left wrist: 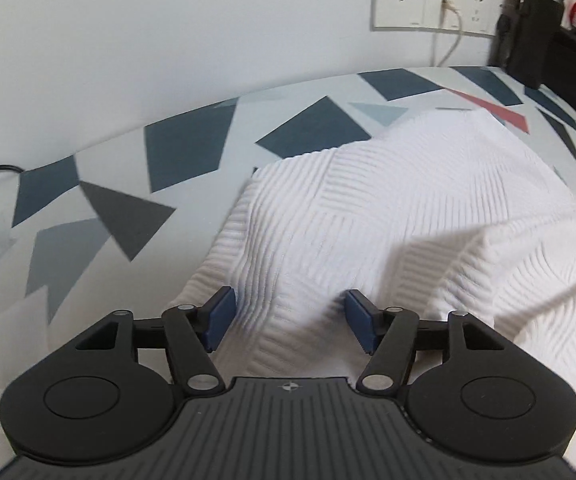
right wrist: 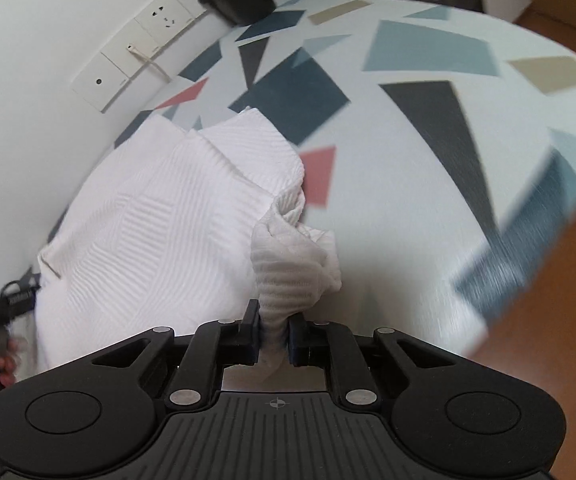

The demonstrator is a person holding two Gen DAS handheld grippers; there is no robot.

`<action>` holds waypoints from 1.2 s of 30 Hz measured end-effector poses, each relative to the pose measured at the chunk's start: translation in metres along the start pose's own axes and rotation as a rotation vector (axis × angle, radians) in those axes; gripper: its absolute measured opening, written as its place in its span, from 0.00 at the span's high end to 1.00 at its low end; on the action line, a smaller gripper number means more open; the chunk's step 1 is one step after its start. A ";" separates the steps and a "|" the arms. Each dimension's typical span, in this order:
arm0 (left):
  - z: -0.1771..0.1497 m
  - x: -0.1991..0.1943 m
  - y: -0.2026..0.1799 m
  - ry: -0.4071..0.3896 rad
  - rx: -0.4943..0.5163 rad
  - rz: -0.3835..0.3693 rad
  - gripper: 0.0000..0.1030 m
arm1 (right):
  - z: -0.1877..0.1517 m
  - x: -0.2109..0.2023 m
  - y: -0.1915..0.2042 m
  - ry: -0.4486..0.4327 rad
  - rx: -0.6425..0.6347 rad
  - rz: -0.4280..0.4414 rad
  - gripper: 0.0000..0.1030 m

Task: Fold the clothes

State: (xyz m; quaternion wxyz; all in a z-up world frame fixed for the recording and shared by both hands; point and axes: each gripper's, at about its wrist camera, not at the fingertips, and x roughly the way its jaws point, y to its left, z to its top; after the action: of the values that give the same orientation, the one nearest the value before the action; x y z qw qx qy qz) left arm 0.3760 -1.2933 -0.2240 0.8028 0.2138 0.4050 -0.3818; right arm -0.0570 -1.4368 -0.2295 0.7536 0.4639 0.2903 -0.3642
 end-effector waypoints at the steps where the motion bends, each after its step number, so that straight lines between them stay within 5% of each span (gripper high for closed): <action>1: -0.001 -0.003 0.000 0.002 -0.005 0.000 0.35 | -0.006 -0.005 0.003 -0.011 0.008 -0.026 0.79; 3: -0.004 -0.012 0.004 0.007 -0.047 -0.010 0.25 | -0.009 -0.018 0.009 -0.052 0.029 -0.084 0.70; 8: -0.022 -0.066 0.032 -0.013 -0.230 -0.159 0.24 | 0.017 -0.062 0.021 -0.198 0.061 -0.101 0.53; 15: -0.027 -0.157 0.072 -0.175 -0.364 -0.180 0.24 | 0.091 -0.127 0.065 -0.391 -0.049 -0.036 0.49; 19: -0.014 -0.188 0.081 -0.290 -0.413 -0.194 0.16 | 0.133 -0.140 0.106 -0.456 -0.199 -0.023 0.34; 24: -0.019 -0.165 0.044 -0.239 -0.262 -0.214 0.17 | 0.154 -0.093 0.122 -0.289 -0.362 0.064 0.29; 29: -0.039 -0.121 0.007 -0.111 -0.174 -0.251 0.17 | 0.129 -0.011 0.110 -0.039 -0.568 0.043 0.33; 36: -0.051 -0.086 -0.015 -0.010 -0.101 -0.243 0.18 | 0.107 0.053 0.091 0.087 -0.582 0.087 0.39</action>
State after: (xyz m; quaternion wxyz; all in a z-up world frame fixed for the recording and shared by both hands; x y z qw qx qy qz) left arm 0.3070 -1.2312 -0.1844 0.7625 0.1205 0.4425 -0.4563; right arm 0.0581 -1.5214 -0.1831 0.8567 0.2552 0.3945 -0.2127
